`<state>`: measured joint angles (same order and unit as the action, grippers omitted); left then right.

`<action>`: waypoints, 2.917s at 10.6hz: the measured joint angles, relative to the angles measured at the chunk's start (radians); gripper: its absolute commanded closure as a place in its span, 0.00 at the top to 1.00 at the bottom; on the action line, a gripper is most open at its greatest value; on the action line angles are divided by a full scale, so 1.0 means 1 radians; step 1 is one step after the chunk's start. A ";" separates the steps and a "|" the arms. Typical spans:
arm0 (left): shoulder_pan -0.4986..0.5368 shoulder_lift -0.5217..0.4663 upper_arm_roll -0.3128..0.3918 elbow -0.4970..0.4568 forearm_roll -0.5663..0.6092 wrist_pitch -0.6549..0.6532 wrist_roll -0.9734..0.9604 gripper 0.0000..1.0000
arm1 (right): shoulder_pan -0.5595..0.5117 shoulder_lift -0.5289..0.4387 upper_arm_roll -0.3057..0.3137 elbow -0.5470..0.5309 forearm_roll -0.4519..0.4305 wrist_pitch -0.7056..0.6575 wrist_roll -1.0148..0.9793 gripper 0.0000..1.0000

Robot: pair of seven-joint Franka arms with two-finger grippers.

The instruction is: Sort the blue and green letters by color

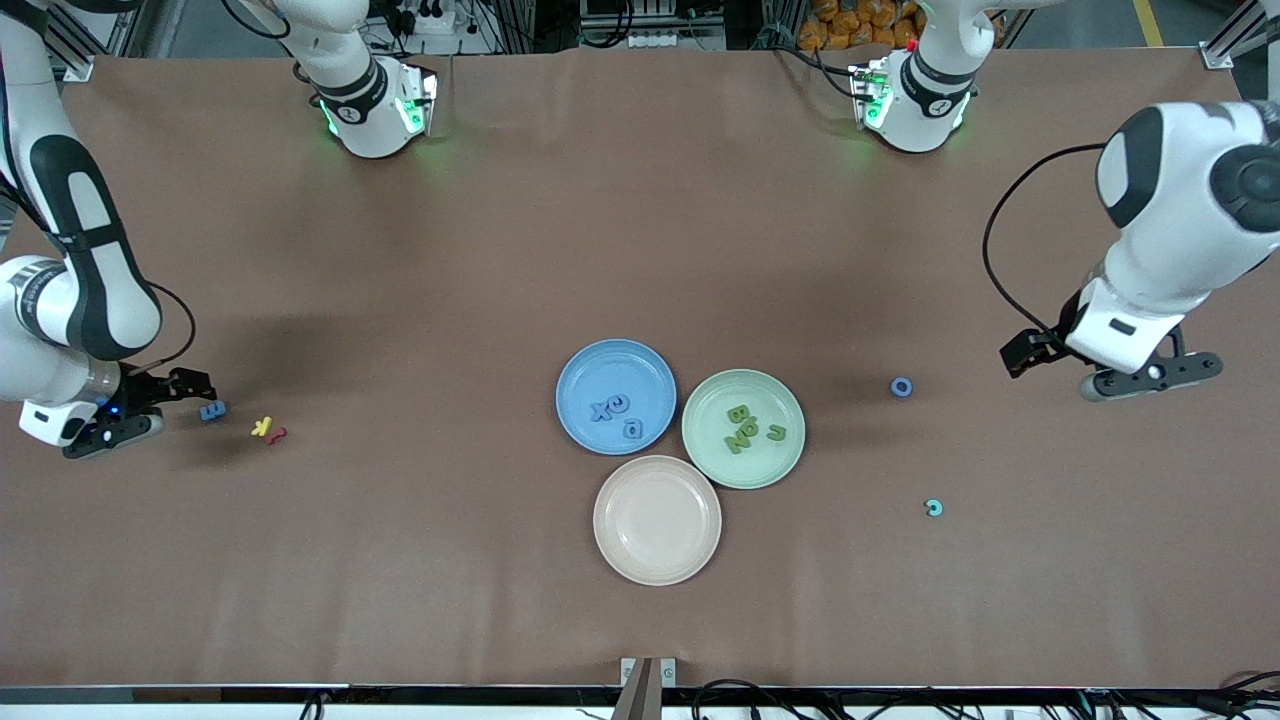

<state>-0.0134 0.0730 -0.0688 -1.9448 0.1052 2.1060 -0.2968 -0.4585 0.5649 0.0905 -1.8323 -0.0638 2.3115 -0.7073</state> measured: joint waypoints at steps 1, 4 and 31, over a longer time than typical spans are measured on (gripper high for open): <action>0.000 -0.025 0.004 0.011 -0.031 -0.017 0.001 1.00 | -0.006 0.006 0.000 0.000 0.000 0.022 -0.026 1.00; -0.013 -0.064 0.006 0.122 -0.057 -0.158 0.022 1.00 | -0.001 0.032 0.005 -0.035 -0.001 0.114 -0.029 1.00; 0.005 0.016 -0.029 0.469 -0.136 -0.457 0.052 1.00 | 0.111 -0.014 0.026 -0.027 -0.015 -0.001 0.204 0.00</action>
<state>-0.0085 0.0890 -0.0978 -1.4756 -0.0304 1.6488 -0.2450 -0.3477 0.5511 0.1169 -1.8594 -0.0784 2.3109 -0.5036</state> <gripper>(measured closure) 0.000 0.604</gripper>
